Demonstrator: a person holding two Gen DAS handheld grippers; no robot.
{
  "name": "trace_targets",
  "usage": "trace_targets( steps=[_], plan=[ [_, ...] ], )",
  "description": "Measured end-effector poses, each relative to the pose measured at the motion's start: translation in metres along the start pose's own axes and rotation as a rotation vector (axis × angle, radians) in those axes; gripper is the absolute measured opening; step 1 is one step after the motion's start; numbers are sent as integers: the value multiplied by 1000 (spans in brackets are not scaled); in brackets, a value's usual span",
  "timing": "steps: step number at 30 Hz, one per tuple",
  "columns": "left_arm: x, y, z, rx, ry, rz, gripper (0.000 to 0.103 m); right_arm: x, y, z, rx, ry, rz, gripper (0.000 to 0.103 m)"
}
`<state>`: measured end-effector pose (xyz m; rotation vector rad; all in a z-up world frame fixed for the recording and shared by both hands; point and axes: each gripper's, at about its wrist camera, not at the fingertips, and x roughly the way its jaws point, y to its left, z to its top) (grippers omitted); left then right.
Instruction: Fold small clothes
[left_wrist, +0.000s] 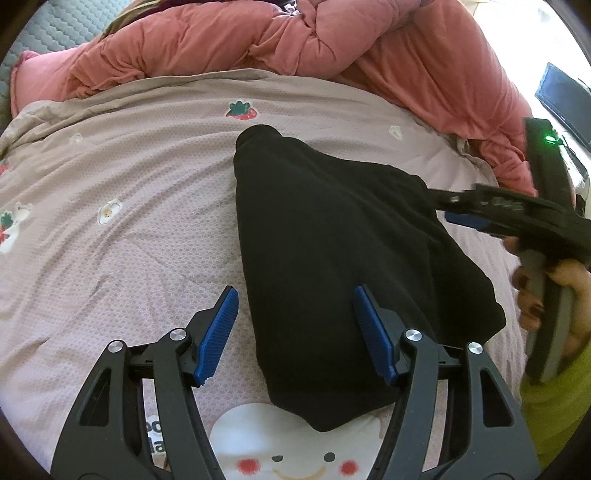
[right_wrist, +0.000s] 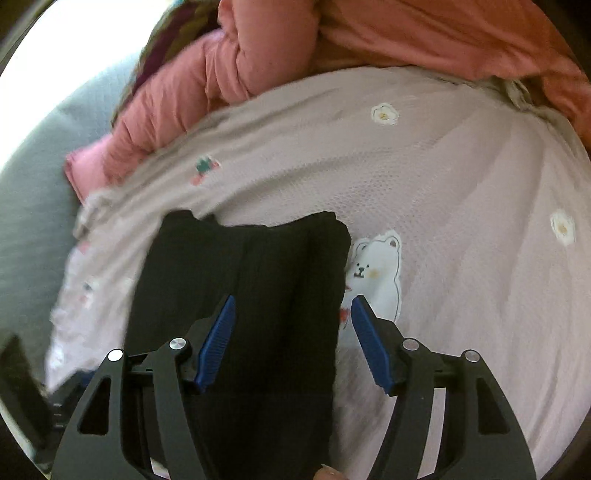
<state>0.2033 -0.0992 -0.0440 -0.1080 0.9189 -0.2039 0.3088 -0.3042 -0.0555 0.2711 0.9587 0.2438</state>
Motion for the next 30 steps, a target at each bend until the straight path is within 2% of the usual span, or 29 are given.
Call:
trace_targets(
  steps=[2,3,4,6,7,10,12,14,20,24,26,28,30],
  plan=[
    [-1,0,0,-2,0,-4,56,12,-1,3,-6,26,-27,63],
    [-1,0,0,-1,-1,-6,56,16,-1,4,-6,34,-23,57],
    [-2,1,-1,0,-1,-6,56,20,0,4,-15,39,-20,43],
    [-3,0,-1,6,-2,-8,56,22,6,4,-47,36,-24,23],
    [-4,0,0,9,-3,-7,56,18,12,4,-80,14,-39,17],
    [-6,-2,0,17,-7,-2,56,3,37,6,-193,-60,-54,15],
    [-7,-3,0,21,-8,1,56,-9,51,9,-252,-115,-23,15],
    [-7,-3,1,20,-8,2,56,-12,54,14,-266,-136,-20,15],
    [-7,-4,0,22,-2,-19,56,13,27,16,-232,-93,-105,14],
    [-4,-3,-1,12,8,-36,58,26,11,4,-196,-74,-121,15],
    [-4,-3,-1,14,10,-33,58,27,10,1,-196,-79,-126,18],
    [-5,-3,-2,15,8,-29,58,19,11,0,-182,-80,-140,30],
    [-6,-1,-2,11,7,-31,58,6,13,-3,-172,-107,-125,30]
  ],
)
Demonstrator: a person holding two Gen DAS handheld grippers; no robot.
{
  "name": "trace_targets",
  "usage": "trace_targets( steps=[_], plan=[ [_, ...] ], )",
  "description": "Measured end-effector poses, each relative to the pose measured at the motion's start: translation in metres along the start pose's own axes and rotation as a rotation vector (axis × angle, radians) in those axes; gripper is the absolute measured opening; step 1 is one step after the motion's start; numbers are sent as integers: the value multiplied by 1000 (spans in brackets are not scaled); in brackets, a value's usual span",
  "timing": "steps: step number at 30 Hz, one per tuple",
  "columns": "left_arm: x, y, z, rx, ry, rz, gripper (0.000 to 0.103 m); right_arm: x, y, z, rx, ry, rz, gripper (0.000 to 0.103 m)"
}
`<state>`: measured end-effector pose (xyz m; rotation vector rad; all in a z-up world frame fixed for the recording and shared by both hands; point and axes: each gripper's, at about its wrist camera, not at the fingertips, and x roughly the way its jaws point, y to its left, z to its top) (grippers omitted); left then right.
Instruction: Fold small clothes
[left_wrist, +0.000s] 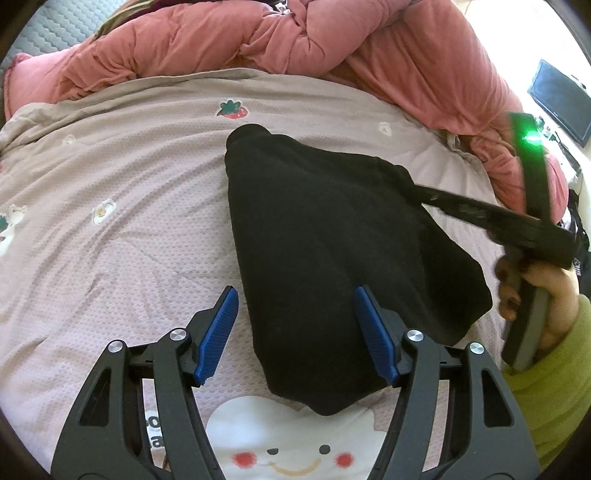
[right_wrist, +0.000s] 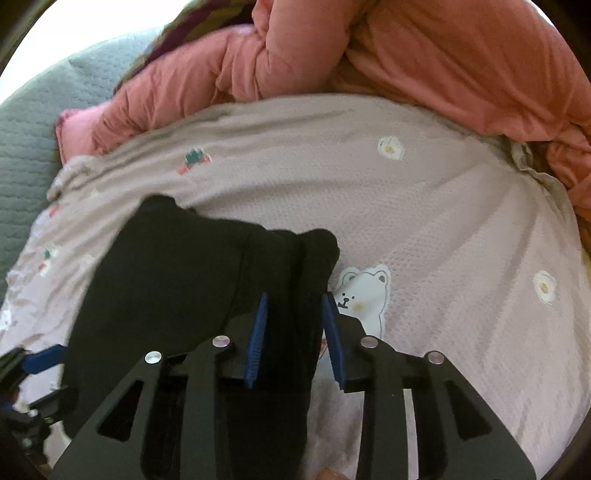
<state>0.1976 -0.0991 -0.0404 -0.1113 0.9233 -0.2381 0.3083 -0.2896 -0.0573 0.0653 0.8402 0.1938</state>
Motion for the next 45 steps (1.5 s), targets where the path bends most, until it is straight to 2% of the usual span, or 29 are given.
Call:
trace_targets(
  steps=[3,5,9,17,18,21,26,32,36,45],
  plan=[
    [-1,0,-1,-4,-2,-4,58,-35,-1,-9,25,-69,49,33],
    [-2,-1,-3,0,-4,-3,58,-50,1,-15,35,-86,90,34],
    [-4,-4,-4,10,-6,-4,57,-71,10,-39,30,-67,186,34],
    [-6,-9,-12,33,5,1,58,-74,23,-66,40,-26,240,35],
    [-6,-10,-13,34,7,3,58,-70,24,-67,39,-14,239,35],
    [-6,-10,-15,37,11,4,58,-62,22,-73,57,18,256,17],
    [-8,-8,-17,39,13,3,58,-76,20,-78,54,-16,259,11],
    [-6,-3,-20,37,21,1,62,-72,14,-88,34,9,224,11],
    [-5,0,-22,30,27,2,65,-65,20,-95,15,18,178,20],
    [-5,3,-23,28,30,2,70,-65,24,-98,22,7,126,30]
  ],
)
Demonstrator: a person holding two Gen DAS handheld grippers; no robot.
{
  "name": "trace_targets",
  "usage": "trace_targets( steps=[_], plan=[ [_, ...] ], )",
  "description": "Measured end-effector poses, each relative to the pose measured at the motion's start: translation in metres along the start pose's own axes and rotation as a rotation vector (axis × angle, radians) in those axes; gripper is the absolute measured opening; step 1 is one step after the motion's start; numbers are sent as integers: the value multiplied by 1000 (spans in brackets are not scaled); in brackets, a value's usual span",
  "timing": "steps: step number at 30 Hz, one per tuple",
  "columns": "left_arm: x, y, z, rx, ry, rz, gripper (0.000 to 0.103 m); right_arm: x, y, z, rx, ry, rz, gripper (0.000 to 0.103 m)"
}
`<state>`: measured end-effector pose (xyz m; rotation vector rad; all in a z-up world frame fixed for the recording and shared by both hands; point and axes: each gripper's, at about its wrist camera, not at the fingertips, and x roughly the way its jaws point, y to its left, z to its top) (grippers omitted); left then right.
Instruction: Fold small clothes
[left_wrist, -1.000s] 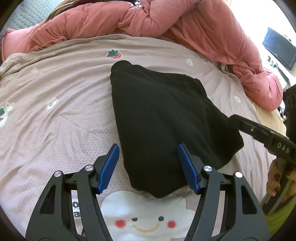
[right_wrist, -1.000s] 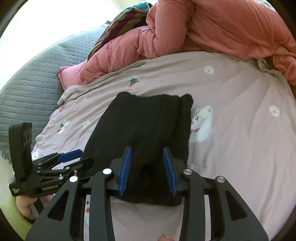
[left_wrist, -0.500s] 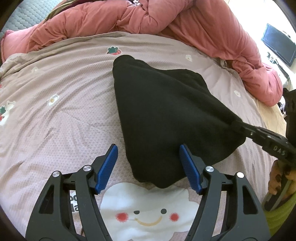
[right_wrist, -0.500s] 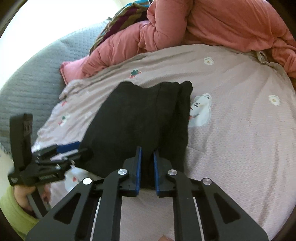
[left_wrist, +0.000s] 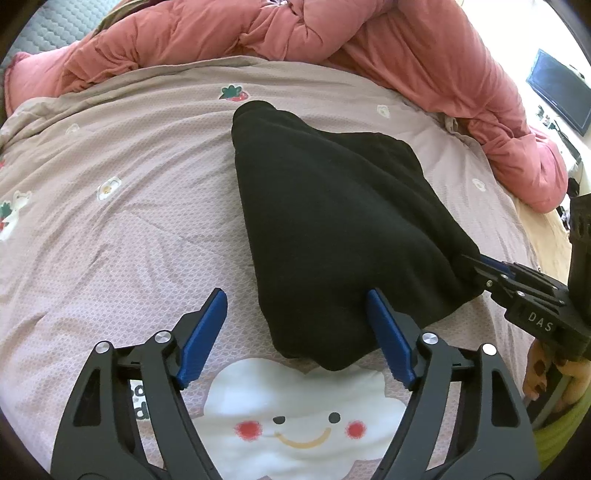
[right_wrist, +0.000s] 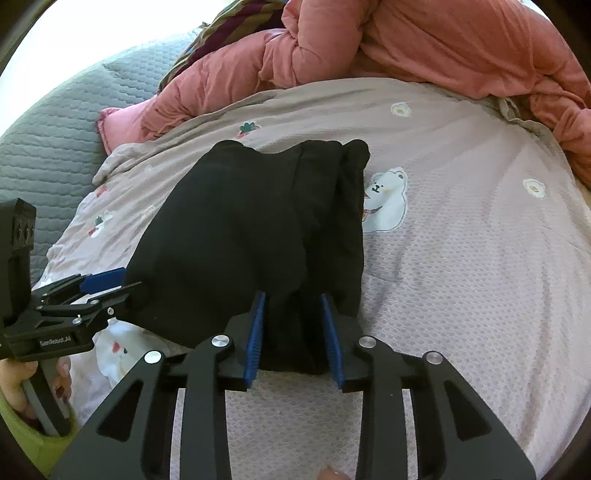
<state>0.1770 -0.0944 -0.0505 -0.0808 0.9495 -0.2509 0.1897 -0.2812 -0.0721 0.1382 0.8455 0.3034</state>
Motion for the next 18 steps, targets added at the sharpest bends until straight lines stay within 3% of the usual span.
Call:
trace_targets(
  steps=[5,9,12,14,16,18],
  plan=[
    [-1,4,-1,-8,3,-7,73,-5,1,0,7,-13,-17,35],
    [-4,3,-2,2,-1,1,73,-7,4,1,5,4,-40,49],
    [-7,4,-2,6,-6,2,73,-13,5,2,4,-3,-47,52],
    [-10,4,-2,6,-12,5,74,-17,6,4,2,-12,-53,58],
    [-14,5,-2,8,-20,9,80,-22,7,4,1,-23,-58,76],
    [-19,5,-3,12,-31,16,82,-30,10,5,-2,-43,-79,84]
  ],
)
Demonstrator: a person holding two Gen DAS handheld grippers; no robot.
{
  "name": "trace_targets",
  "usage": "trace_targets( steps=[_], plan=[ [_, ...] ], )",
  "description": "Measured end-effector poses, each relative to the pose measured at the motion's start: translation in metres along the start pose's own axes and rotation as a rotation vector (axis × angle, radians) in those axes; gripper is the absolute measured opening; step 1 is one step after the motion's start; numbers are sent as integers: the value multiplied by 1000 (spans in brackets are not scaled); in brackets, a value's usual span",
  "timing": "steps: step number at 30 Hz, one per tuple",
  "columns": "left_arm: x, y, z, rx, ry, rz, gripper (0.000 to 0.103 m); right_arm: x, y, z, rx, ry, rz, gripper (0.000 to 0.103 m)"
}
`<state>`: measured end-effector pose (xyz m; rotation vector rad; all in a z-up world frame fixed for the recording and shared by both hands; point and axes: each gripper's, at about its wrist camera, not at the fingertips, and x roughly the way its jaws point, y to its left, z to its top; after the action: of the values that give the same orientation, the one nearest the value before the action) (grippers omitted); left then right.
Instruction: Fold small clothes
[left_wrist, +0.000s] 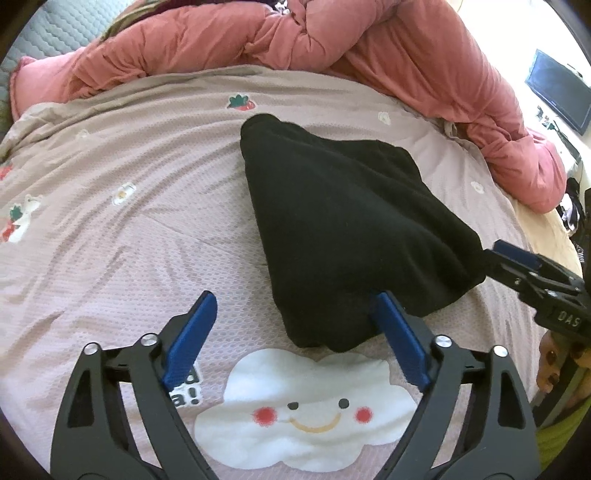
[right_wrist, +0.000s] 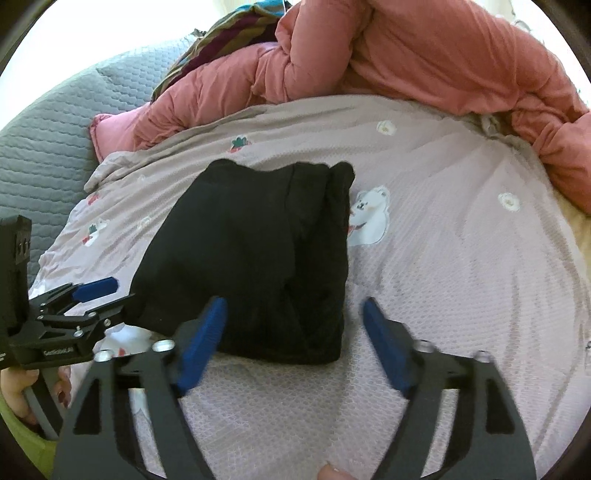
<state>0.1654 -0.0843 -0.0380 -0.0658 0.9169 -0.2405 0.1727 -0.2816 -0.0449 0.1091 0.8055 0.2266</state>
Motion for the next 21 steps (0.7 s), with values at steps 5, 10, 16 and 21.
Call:
trace_targets(
  steps=[5,10,16,21],
  plan=[
    [-17,2,-2,5,-34,22,93,-17,6,2,-13,-38,-13,96],
    [-33,1,-7,21,-70,53,93,-33,15,-2,-26,-79,-16,98],
    [-52,3,-16,34,-102,63,93,-50,22,-10,-12,-132,-12,98],
    [-68,6,-29,36,-126,78,93,-62,24,-18,14,-169,-23,98]
  ],
)
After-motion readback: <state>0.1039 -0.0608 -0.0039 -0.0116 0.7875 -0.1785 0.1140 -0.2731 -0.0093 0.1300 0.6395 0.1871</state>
